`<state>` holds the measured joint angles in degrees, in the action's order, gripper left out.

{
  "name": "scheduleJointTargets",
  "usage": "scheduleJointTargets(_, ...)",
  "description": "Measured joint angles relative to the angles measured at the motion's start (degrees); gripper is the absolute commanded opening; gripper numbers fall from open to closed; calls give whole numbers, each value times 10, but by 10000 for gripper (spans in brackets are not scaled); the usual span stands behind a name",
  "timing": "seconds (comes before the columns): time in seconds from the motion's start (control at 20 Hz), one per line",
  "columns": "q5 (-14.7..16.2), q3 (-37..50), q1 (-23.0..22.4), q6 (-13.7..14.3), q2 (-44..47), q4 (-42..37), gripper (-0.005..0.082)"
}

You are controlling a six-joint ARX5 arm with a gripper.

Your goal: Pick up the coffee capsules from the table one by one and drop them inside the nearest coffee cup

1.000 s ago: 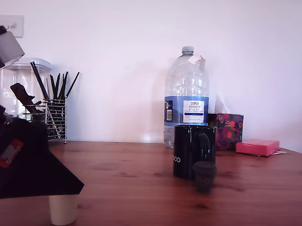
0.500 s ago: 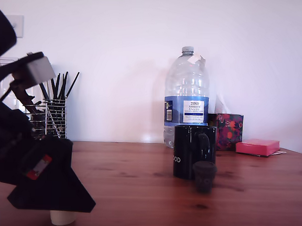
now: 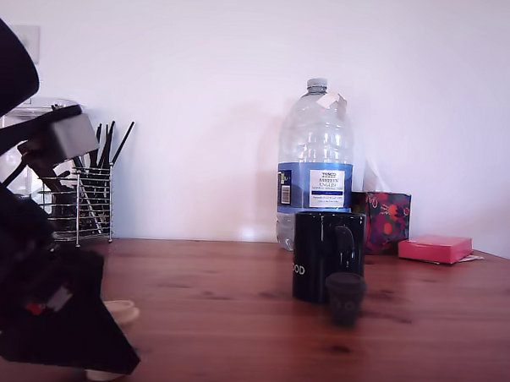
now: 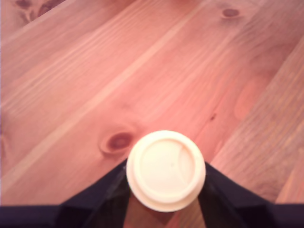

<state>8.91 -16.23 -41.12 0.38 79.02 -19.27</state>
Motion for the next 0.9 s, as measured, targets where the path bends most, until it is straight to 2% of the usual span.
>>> scheduleJointTargets(0.2,0,0,0,0,0,0,193)
scheduleJointTargets(0.65,-8,-7,0,2,0,-18,193)
scheduleJointTargets(0.9,-11,-101,0,5,0,-23,193)
